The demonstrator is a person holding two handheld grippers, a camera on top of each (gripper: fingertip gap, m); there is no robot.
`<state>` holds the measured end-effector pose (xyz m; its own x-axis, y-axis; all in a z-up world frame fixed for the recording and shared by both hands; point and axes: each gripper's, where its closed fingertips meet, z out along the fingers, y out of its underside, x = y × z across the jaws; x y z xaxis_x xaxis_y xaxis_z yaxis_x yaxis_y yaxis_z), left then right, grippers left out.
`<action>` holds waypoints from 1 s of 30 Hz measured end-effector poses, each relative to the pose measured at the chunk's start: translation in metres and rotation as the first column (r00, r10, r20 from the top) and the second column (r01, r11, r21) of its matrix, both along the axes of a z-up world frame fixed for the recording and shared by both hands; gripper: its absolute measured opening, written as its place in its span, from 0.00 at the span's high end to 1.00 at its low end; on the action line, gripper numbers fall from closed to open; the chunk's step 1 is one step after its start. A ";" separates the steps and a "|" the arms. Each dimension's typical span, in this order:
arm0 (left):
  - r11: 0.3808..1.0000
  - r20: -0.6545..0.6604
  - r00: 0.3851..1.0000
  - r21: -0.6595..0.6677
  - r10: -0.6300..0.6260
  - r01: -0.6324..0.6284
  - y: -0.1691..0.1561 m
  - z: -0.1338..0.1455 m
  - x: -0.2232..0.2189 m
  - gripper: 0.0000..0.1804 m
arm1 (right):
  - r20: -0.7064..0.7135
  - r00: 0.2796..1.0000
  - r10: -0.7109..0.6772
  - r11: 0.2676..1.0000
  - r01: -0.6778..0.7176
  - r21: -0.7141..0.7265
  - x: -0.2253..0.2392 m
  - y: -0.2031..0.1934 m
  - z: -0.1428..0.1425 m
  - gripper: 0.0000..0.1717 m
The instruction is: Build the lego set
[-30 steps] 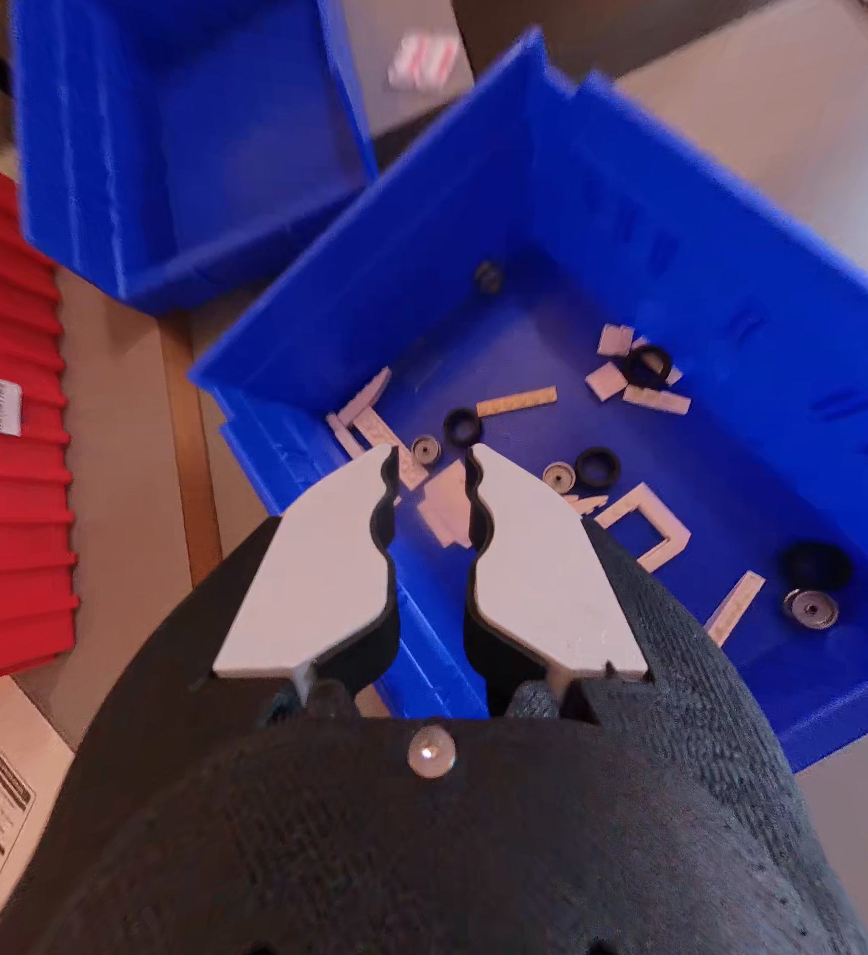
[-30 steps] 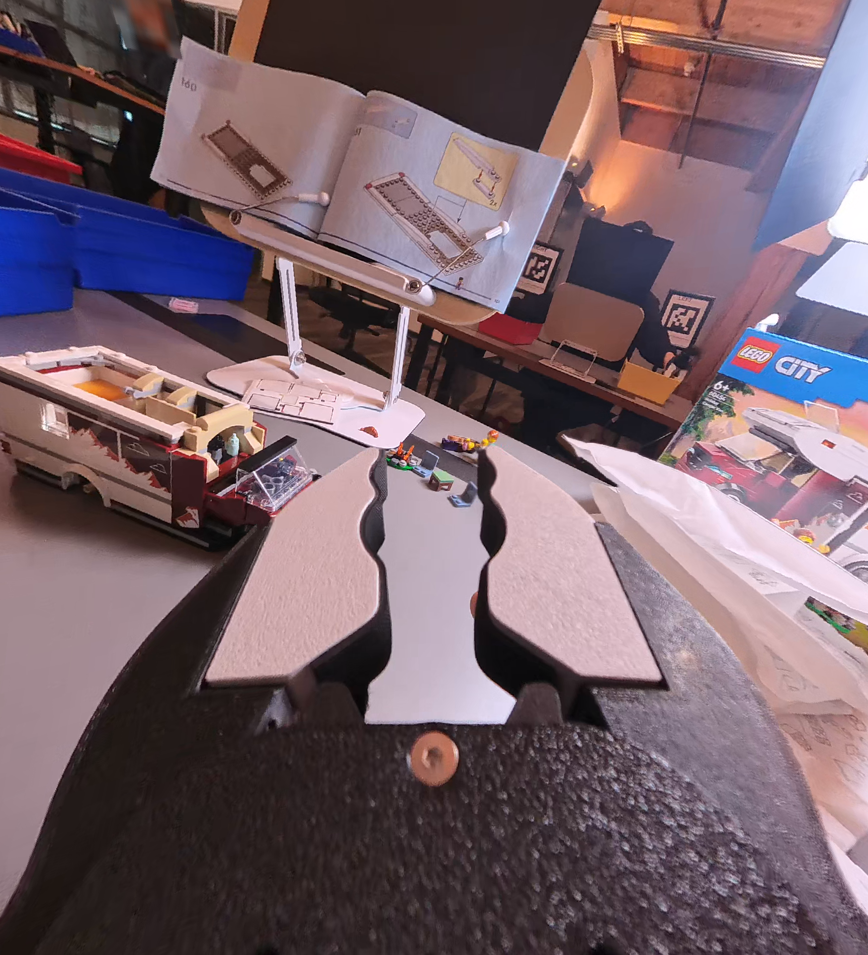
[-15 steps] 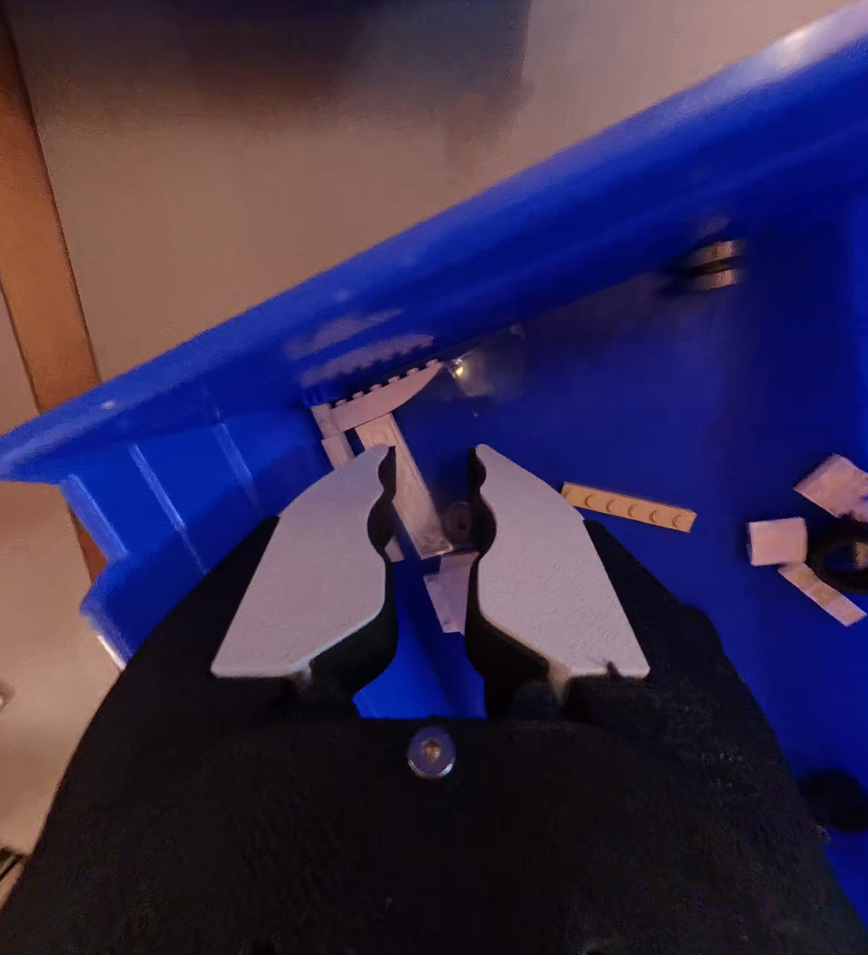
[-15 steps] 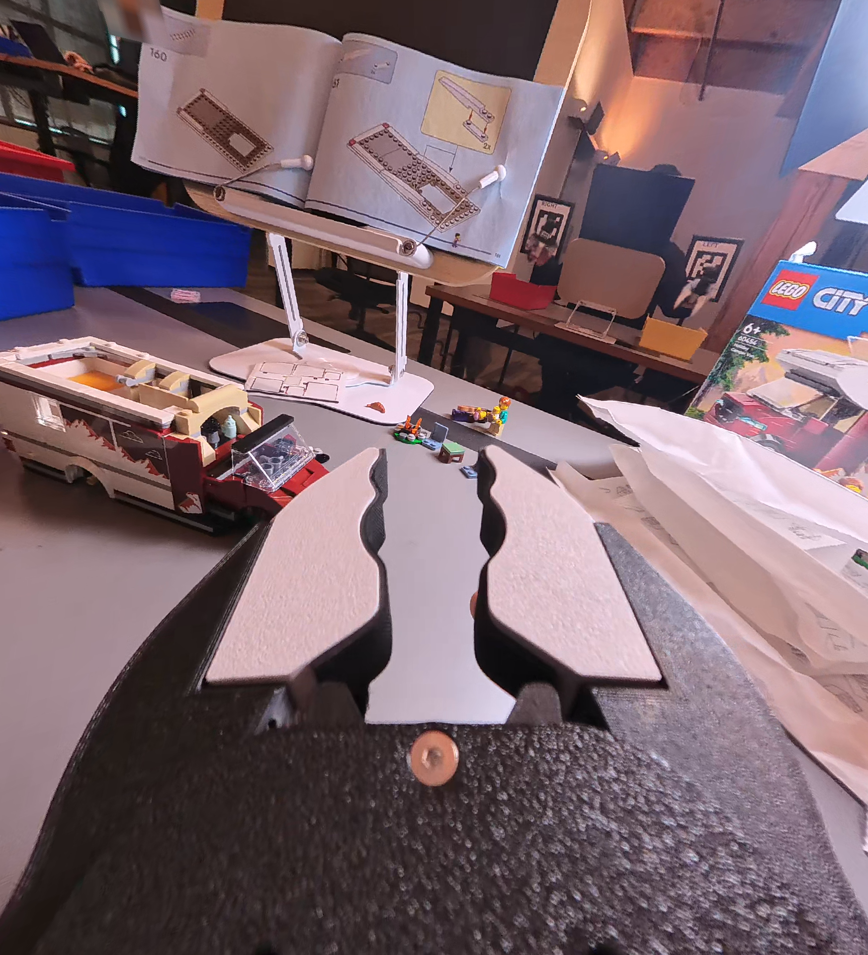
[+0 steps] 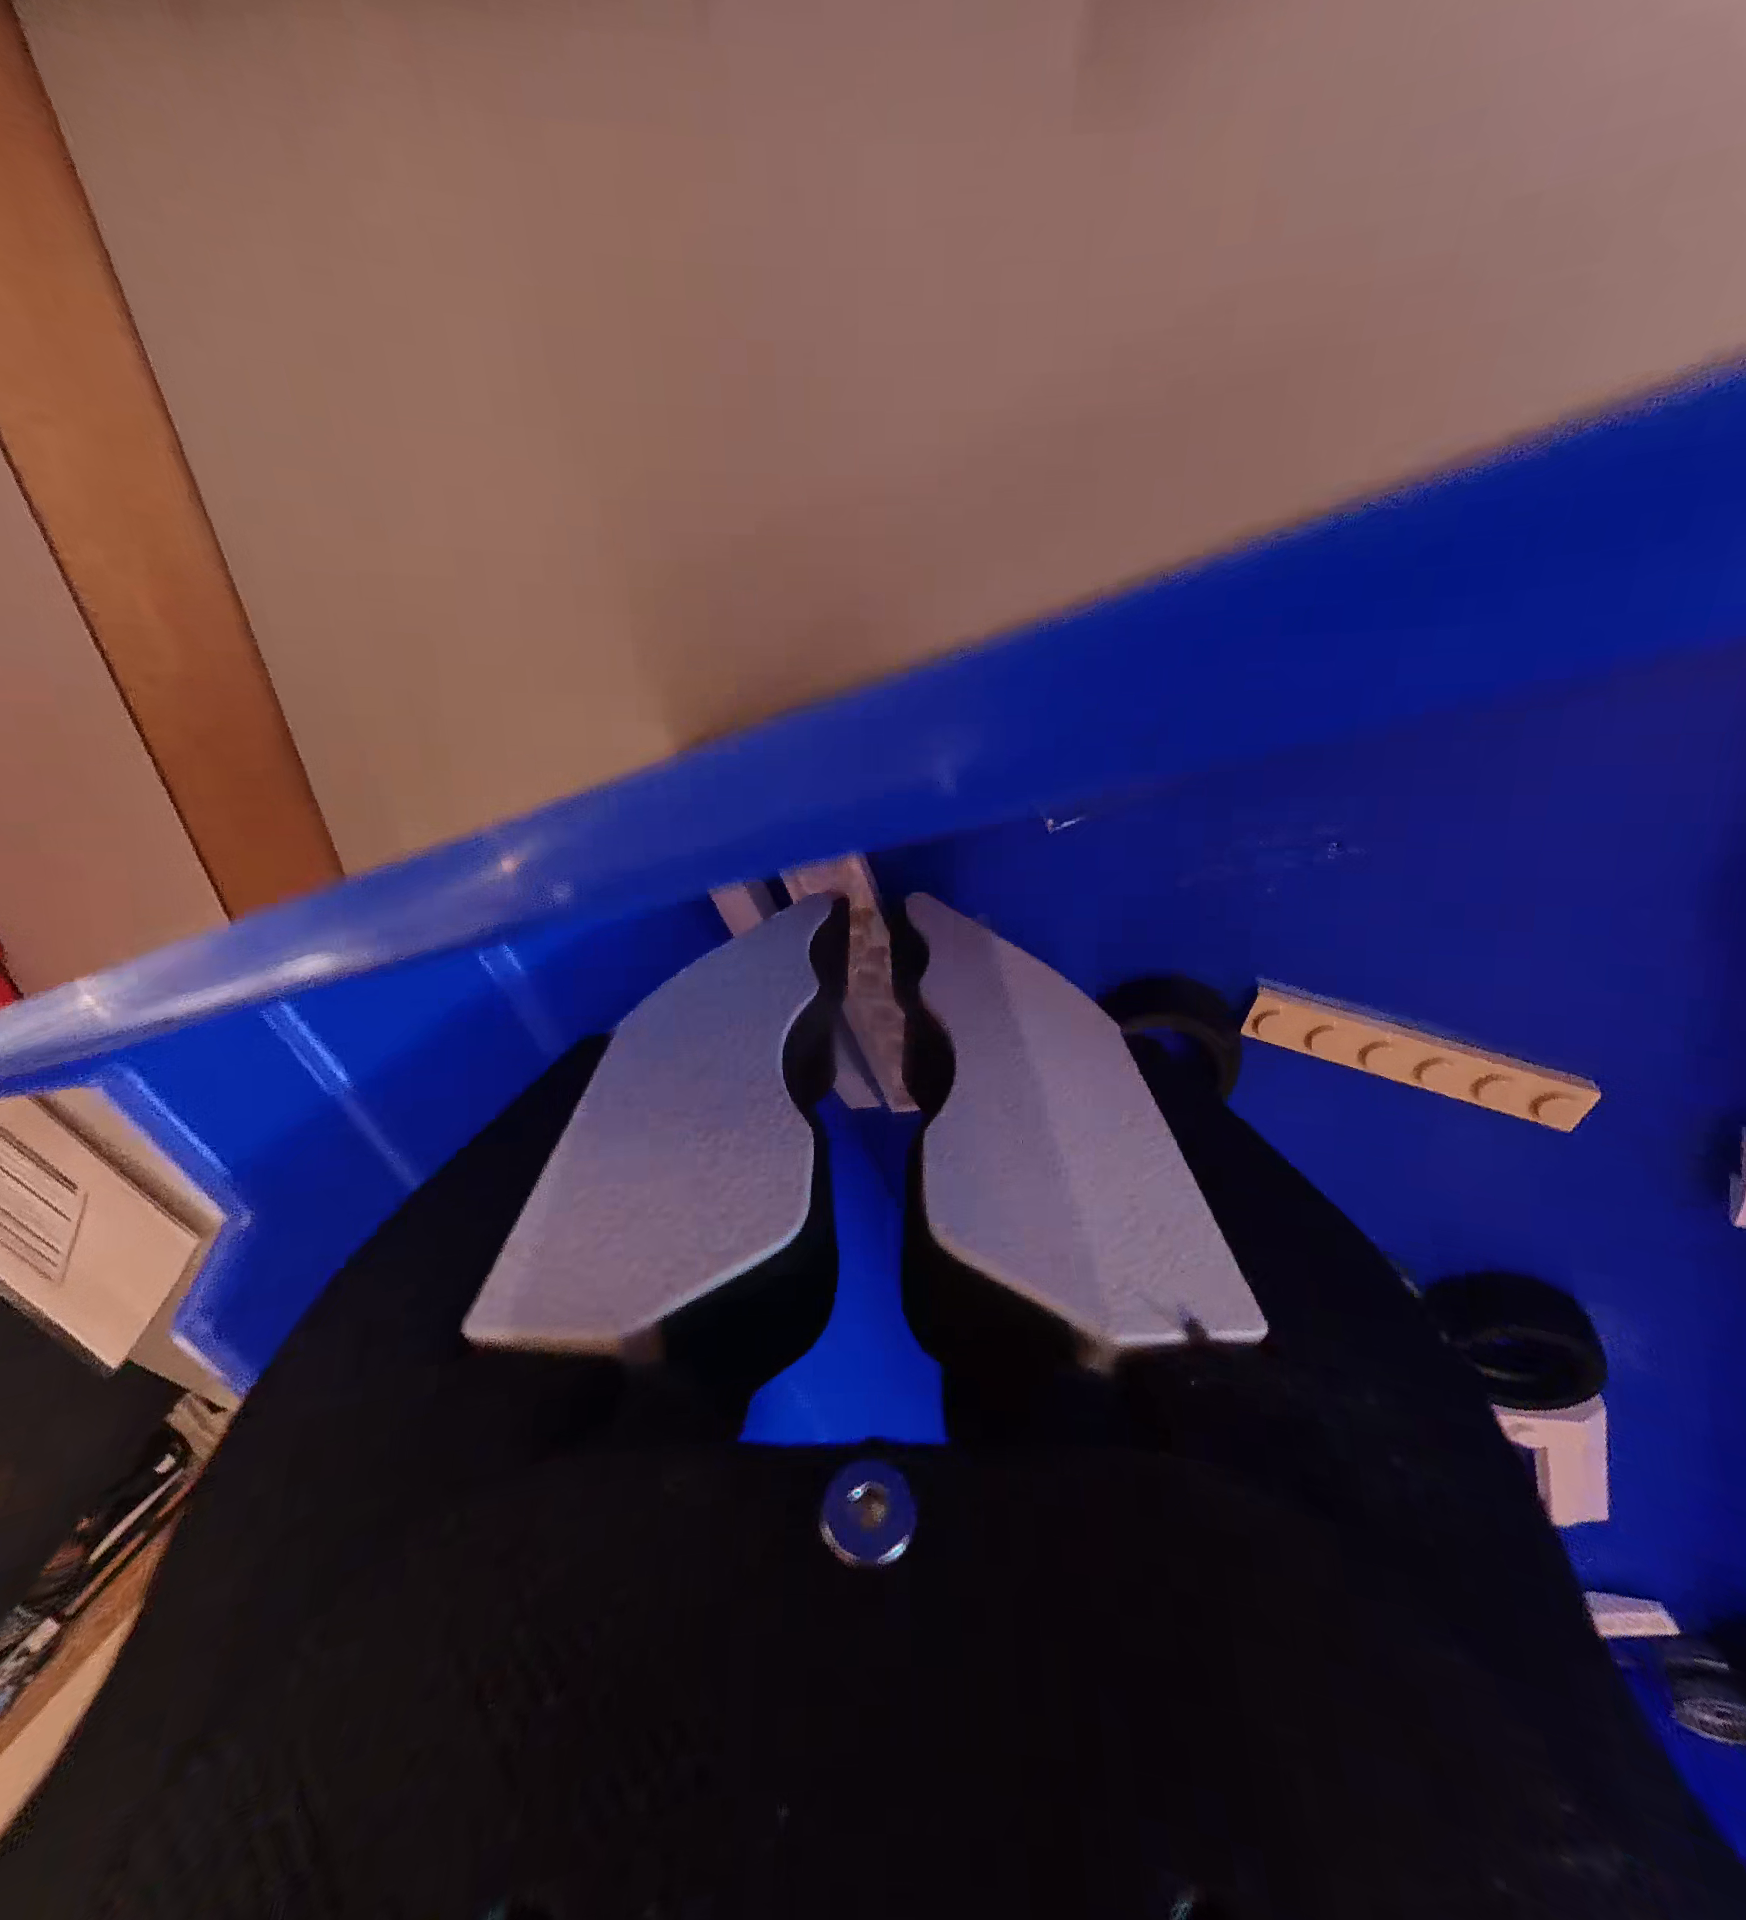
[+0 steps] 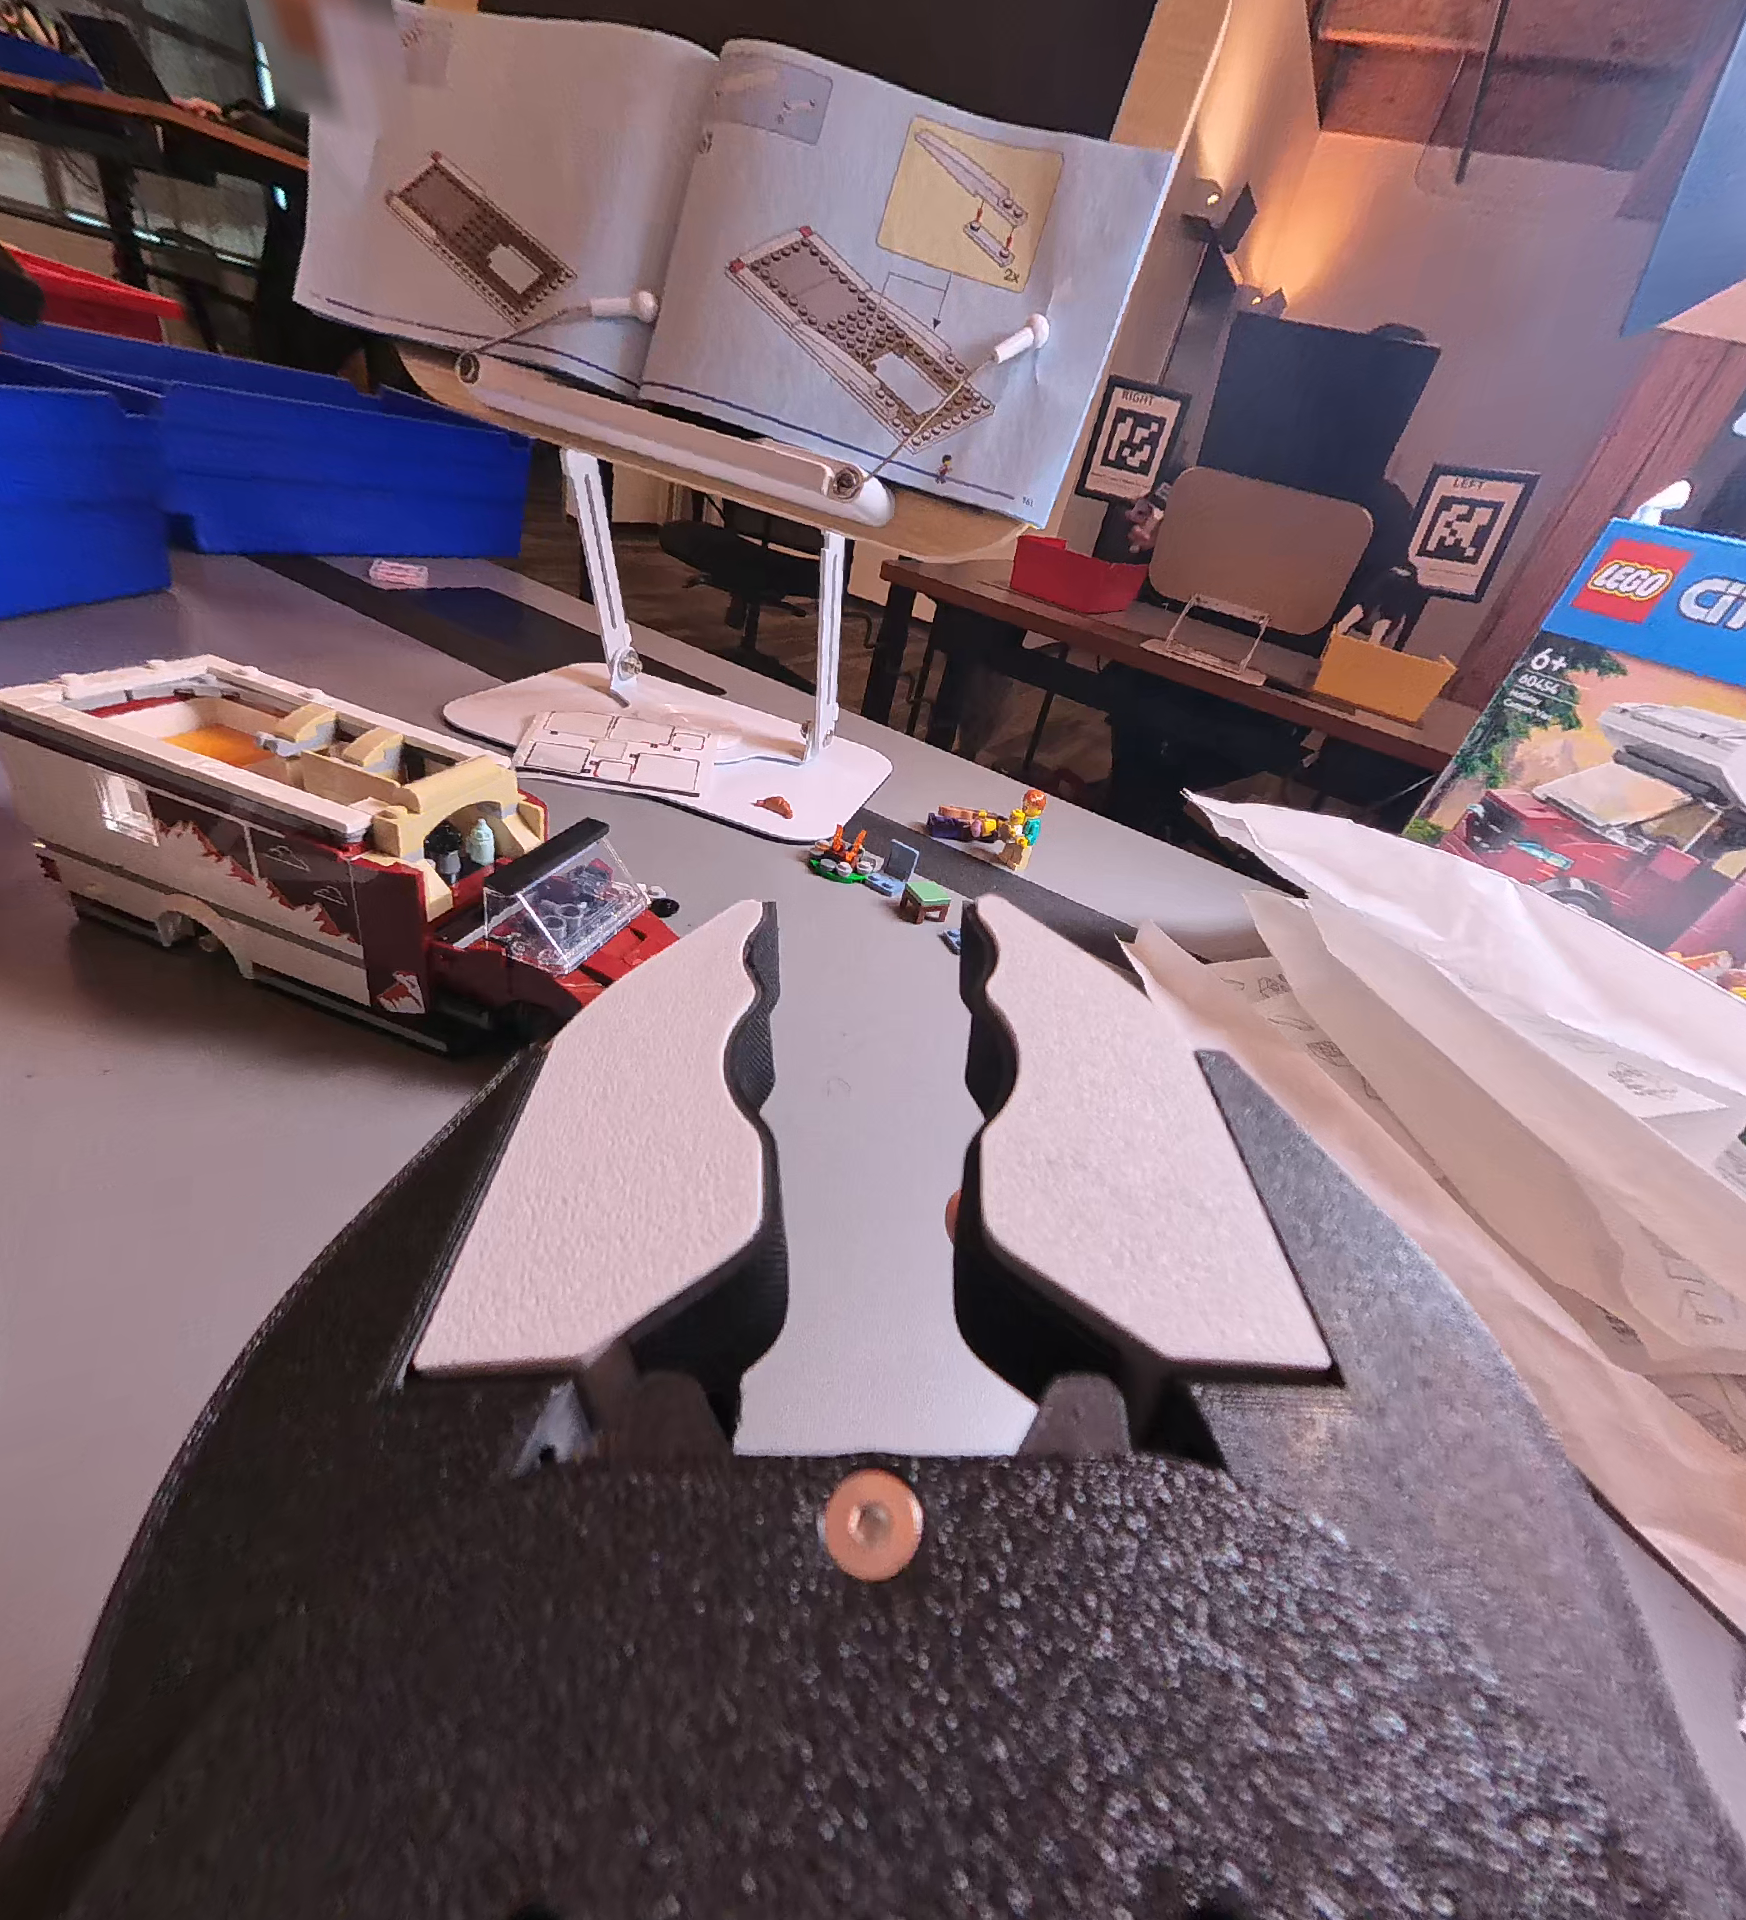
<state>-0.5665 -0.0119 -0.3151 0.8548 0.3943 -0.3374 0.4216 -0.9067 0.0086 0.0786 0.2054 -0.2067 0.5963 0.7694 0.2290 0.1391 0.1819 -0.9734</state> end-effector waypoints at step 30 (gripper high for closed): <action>-0.226 -0.189 0.203 0.957 -0.961 -0.179 0.031 0.201 0.502 1.00 | -0.022 0.740 0.672 0.724 -0.664 -0.185 -0.103 -0.168 0.034 0.75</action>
